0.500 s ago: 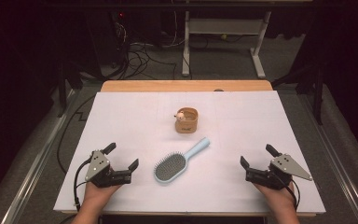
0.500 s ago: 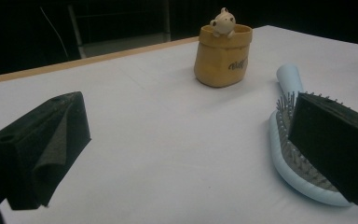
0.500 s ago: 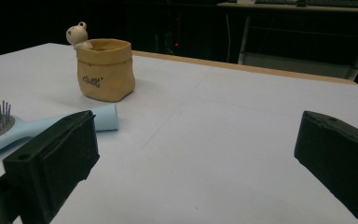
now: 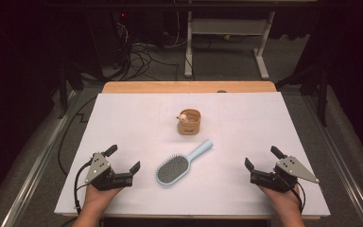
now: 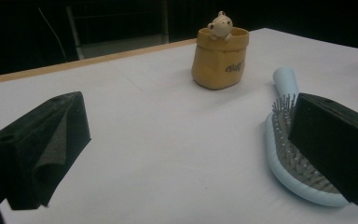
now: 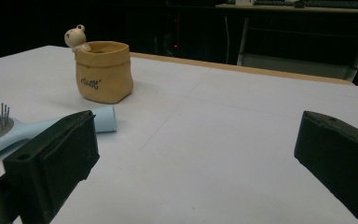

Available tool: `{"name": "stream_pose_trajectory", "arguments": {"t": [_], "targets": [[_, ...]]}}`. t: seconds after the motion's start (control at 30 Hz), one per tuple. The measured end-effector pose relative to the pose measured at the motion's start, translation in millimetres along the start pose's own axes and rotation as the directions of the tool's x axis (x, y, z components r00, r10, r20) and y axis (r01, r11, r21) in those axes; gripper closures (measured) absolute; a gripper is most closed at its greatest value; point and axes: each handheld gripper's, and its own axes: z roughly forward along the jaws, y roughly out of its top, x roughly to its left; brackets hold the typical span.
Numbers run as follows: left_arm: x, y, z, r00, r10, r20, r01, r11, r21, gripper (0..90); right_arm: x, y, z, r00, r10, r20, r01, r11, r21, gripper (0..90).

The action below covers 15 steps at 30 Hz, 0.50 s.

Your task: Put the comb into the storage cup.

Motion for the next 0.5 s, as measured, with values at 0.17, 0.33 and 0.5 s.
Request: {"name": "stream_pose_trajectory", "arguments": {"t": [0.17, 0.33, 0.5], "targets": [[0.1, 1.5, -1.1, 0.9999, -0.015, 0.004, 0.015, 0.9999, 0.009, 0.2, -0.1, 0.1, -0.1, 1.0000, 0.000, 0.001, 0.000, 1.000, 0.000, 0.2], [0.1, 2.3, -2.2, 0.9999, -0.012, -0.001, 0.012, 0.9999, 0.004, 0.2, 0.2, 0.2, 0.1, 1.0000, -0.001, -0.001, 0.001, 1.000, 0.001, 0.2], [0.3, 2.6, -1.5, 0.9999, -0.011, 0.001, 0.011, 0.9998, 0.016, 0.2, 0.3, 0.4, 0.2, 1.0000, -0.002, -0.004, 0.002, 1.000, 0.000, 0.2]]}}
